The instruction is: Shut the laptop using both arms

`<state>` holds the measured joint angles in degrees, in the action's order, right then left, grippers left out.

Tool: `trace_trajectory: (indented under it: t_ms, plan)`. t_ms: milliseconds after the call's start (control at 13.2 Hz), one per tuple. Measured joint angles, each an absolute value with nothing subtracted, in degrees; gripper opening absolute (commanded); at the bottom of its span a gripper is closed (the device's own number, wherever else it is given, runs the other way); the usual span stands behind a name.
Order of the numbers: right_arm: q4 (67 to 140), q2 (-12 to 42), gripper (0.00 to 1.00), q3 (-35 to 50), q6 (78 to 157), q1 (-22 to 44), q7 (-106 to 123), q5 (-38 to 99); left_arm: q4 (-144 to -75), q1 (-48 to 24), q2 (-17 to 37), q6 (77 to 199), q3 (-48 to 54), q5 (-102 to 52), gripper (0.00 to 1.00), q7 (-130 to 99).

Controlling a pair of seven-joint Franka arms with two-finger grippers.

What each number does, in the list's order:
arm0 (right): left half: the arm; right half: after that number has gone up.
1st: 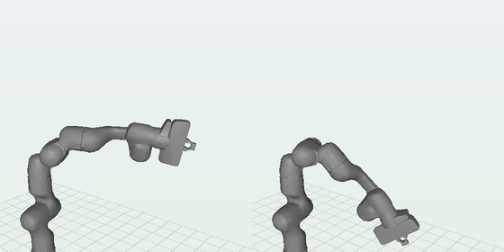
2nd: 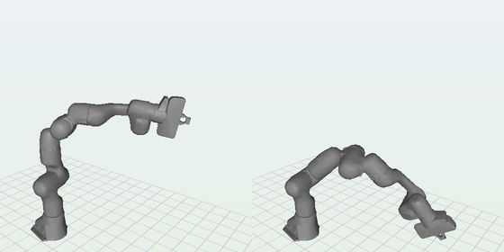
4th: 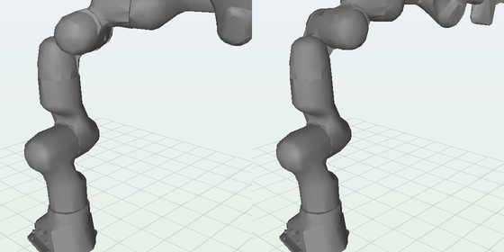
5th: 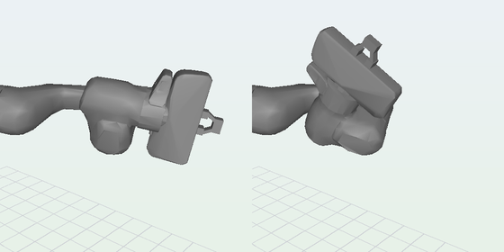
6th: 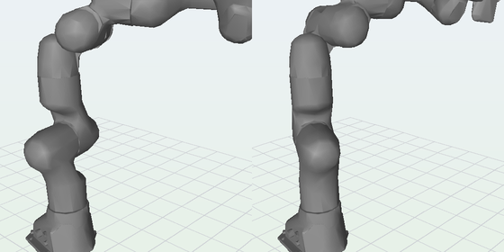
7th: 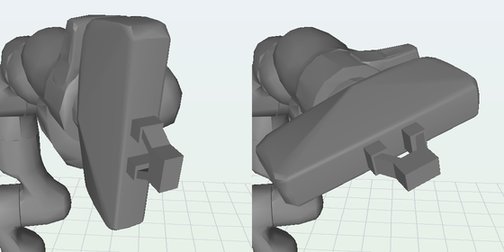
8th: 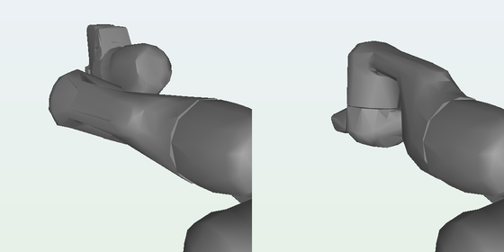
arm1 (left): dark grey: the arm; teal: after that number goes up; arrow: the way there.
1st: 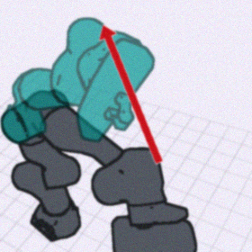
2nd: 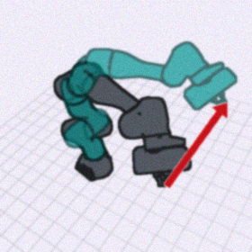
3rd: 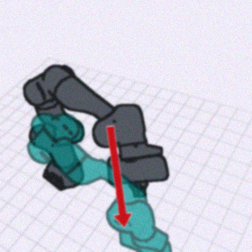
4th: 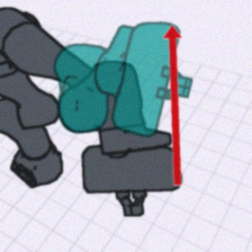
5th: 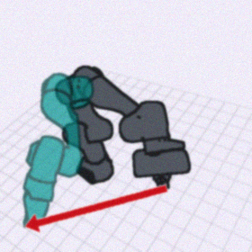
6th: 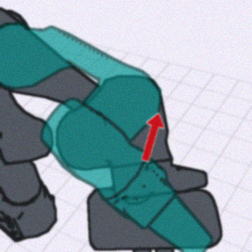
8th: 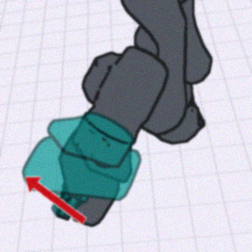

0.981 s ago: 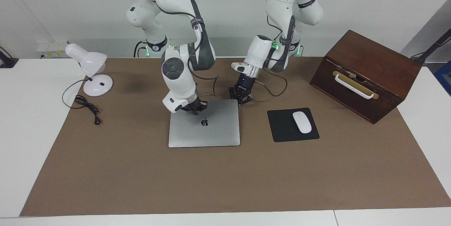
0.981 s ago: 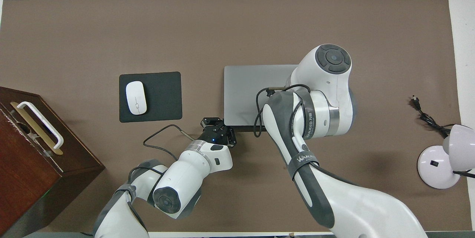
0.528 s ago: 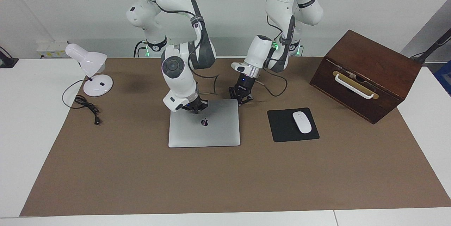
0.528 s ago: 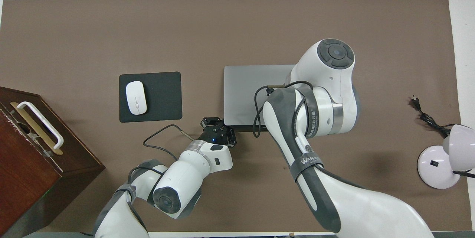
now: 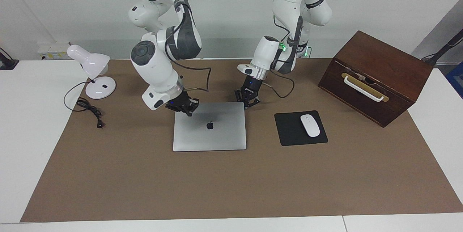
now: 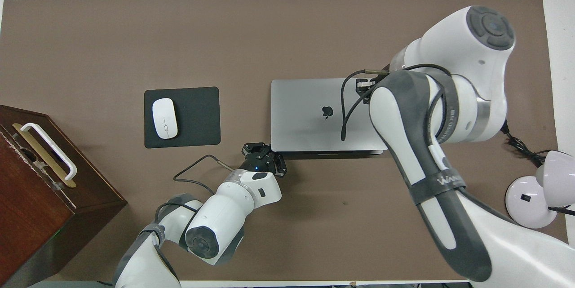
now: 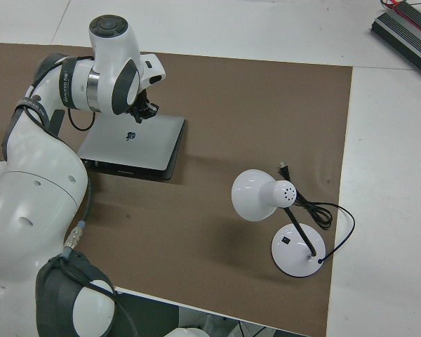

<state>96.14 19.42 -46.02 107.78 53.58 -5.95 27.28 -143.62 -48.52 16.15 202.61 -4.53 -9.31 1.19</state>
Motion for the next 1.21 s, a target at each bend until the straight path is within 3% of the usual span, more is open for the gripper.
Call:
trace_trajectory:
  t_ms: [302,604,679,981,1132,1208]
  plan:
    - [91.1,16.0,0.0,-37.8,106.6,43.2,-3.8,18.4,-143.6,-48.5,15.1,200.2,-4.5,-9.5,0.0,-1.1]
    - [88.7,11.8,0.0,-25.9,106.5,30.9,-2.6,10.6,-143.7,-48.2,7.7,186.1,-4.9,-10.0,0.0,-1.4]
    - [88.5,10.8,0.04,-22.3,106.4,27.1,-1.9,8.9,-143.7,-47.9,5.5,183.0,-5.0,-10.1,0.0,-1.5]
    - [88.3,7.3,0.73,-10.8,103.4,14.3,-1.6,4.8,-143.7,-45.8,-2.8,167.9,-5.2,-10.1,0.0,-1.5]
    - [88.3,6.0,0.98,-8.5,101.5,10.1,-1.5,4.5,-142.7,-43.8,-6.8,157.9,-5.3,-10.1,0.0,-1.5]
    - [88.3,5.4,1.0,-7.6,100.0,8.4,-1.5,4.3,-141.1,-42.3,-8.5,151.4,-5.3,-10.1,0.0,-1.5]
